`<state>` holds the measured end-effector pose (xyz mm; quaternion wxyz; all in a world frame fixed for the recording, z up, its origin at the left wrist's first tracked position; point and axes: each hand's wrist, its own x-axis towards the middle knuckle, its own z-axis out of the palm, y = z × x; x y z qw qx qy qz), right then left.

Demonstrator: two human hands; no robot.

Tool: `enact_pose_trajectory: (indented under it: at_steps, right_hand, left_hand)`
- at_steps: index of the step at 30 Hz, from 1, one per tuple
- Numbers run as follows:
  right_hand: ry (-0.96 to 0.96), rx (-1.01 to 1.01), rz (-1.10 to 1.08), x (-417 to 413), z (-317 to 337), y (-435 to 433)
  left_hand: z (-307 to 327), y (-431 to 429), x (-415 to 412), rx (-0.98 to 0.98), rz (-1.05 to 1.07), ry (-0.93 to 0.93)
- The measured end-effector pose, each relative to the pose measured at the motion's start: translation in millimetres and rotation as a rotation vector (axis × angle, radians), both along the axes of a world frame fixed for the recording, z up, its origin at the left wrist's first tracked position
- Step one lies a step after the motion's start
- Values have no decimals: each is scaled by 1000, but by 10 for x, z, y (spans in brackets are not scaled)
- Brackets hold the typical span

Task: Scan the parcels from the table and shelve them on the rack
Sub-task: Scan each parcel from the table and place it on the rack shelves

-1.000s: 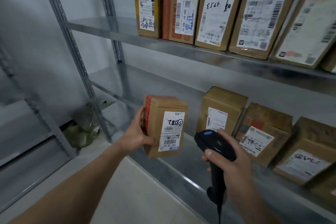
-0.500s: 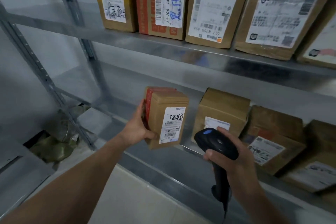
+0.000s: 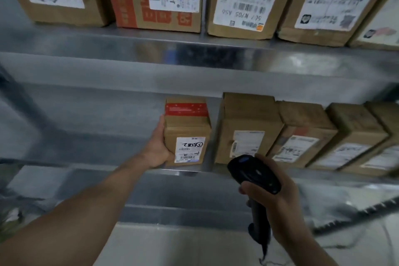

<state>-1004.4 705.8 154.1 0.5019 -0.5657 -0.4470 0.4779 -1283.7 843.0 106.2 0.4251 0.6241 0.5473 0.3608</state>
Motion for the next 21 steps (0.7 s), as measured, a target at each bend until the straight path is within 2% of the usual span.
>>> enact_pose_trajectory:
  at_steps: [16,21]
  right_hand:
    - [-26,40,-159,-1,-4,-250]
    - [-15,39,-170,67,-8,-323]
  left_hand:
    - [-167,212,213,-117,14,205]
    - [-270,181,209,-94,53,202]
